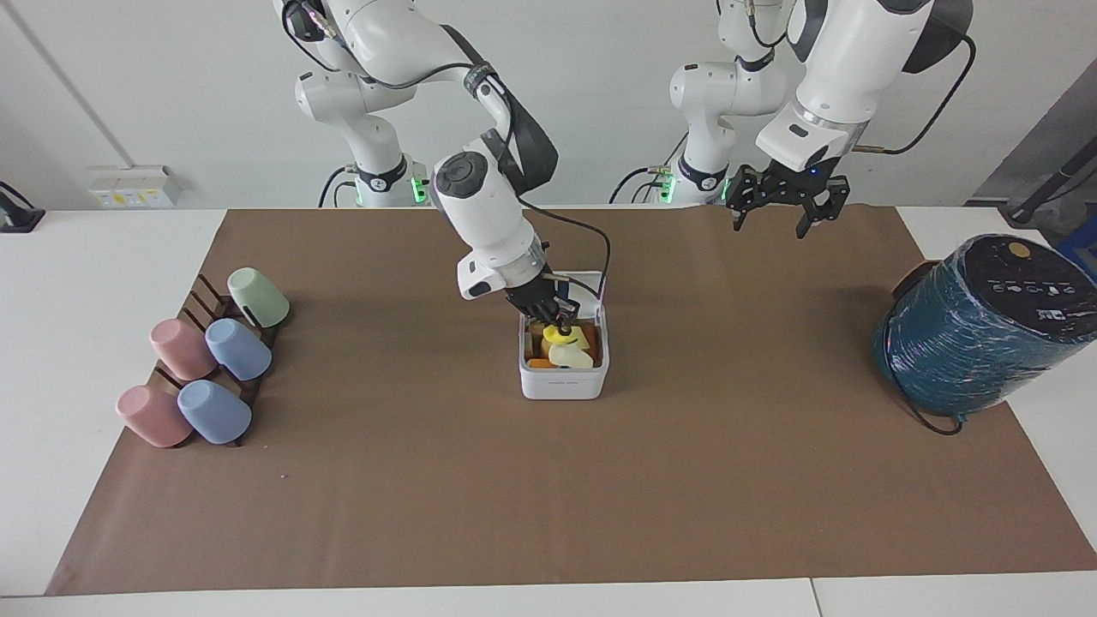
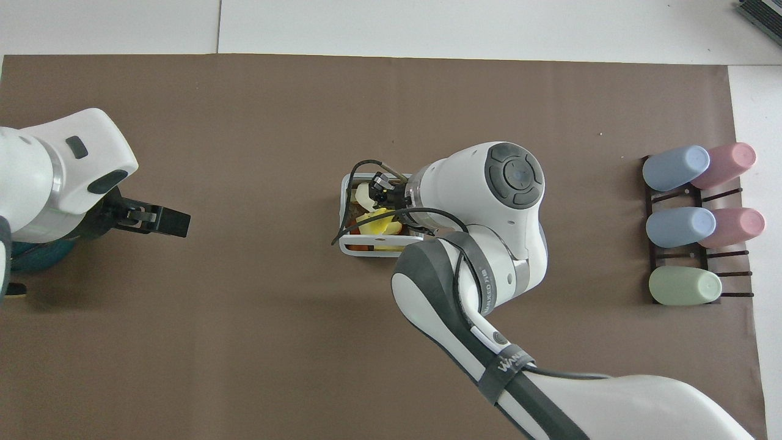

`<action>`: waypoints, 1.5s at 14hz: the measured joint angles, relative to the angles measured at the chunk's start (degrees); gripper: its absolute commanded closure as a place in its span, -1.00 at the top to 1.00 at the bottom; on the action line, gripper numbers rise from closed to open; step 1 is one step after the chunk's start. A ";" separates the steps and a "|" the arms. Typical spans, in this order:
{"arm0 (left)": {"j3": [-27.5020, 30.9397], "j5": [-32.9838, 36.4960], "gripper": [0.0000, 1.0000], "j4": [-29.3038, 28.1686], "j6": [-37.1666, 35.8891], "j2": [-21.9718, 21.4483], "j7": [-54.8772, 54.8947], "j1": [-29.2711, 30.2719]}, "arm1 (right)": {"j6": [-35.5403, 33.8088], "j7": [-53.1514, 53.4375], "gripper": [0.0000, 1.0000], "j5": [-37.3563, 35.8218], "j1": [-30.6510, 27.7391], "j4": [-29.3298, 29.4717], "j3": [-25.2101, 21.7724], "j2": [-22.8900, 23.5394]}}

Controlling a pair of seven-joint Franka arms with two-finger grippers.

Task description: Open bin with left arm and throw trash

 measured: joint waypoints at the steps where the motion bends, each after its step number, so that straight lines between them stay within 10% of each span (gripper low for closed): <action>1: 0.60 0.04 1.00 0.00 -0.01 -0.08 0.00 -0.01 | 0.04 0.00 0.84 0.00 0.00 0.01 0.00 0.00; 10: 7.81 0.09 1.00 6.79 -6.75 1.08 2.80 2.75 | 0.24 -0.75 1.00 -2.13 -0.65 1.88 -0.55 -2.05; 21: 9.10 0.09 1.00 14.41 -12.02 5.01 8.59 5.22 | -14.31 -21.97 1.00 -22.24 -17.86 4.38 -1.02 -10.35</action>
